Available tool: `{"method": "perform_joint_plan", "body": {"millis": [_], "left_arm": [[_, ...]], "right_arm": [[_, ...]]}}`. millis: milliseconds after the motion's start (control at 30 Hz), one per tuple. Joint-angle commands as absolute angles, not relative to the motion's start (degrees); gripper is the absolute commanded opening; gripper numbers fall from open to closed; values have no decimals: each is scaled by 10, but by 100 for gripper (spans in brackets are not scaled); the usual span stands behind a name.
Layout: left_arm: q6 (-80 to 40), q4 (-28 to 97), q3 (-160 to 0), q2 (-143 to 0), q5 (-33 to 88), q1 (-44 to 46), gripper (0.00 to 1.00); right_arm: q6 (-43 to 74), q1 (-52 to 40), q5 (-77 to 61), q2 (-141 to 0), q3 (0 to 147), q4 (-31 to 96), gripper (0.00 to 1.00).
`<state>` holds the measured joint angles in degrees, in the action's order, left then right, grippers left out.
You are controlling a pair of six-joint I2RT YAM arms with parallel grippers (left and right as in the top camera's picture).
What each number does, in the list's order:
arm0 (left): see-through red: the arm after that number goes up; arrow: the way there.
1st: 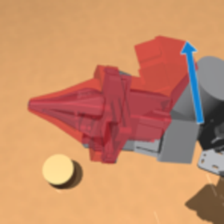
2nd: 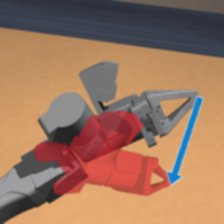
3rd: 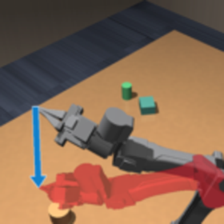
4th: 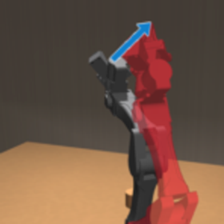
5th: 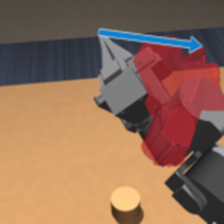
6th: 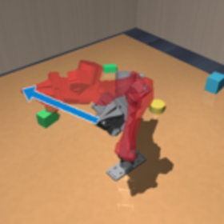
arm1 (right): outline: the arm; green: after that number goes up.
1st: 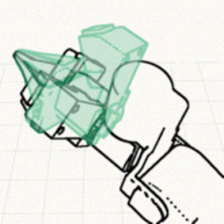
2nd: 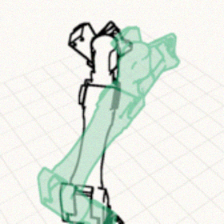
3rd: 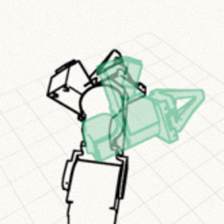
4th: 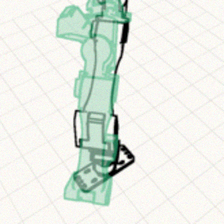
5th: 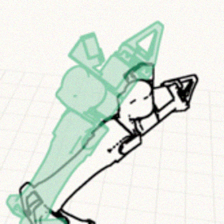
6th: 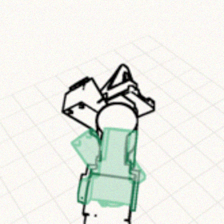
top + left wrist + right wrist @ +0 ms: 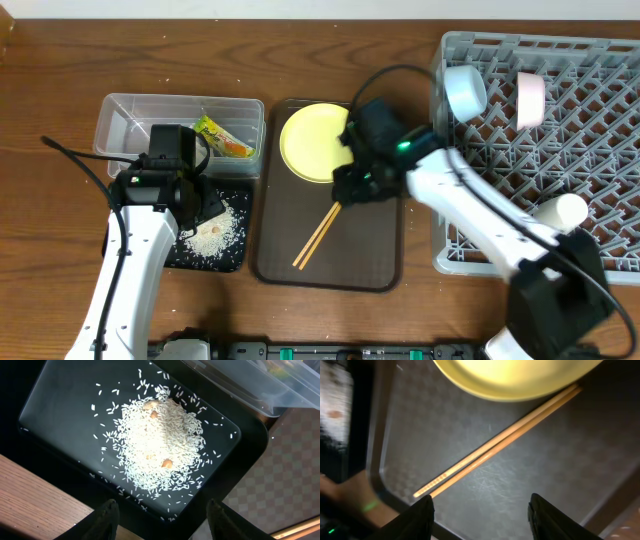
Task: Sort waste into correct bins and load items into the dishwasher rack
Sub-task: 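Reach the right gripper down and pinch one wooden chopstick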
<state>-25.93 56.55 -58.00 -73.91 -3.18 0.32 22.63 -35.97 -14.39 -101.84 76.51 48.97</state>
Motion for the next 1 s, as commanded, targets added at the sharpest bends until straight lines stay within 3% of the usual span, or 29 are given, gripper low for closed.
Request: {"method": "perform_joint_plan", "body": {"millis": [0,367,767,967], "left_arm": [[-267,567,-586,-737,-35,0,59],[-267,567,-586,-737,-35,0,59],[-267,566,-586,-737,-35,0,59],[-267,566,-586,-737,-35,0,59]], "right_arm": [[314,-400,-67,-1046,761,490,58],[401,-474,7,-1134,761,470,59],[413,-477,13,-1163,761,474,59],[437,-464,61,-1163,761,512,54]]}}
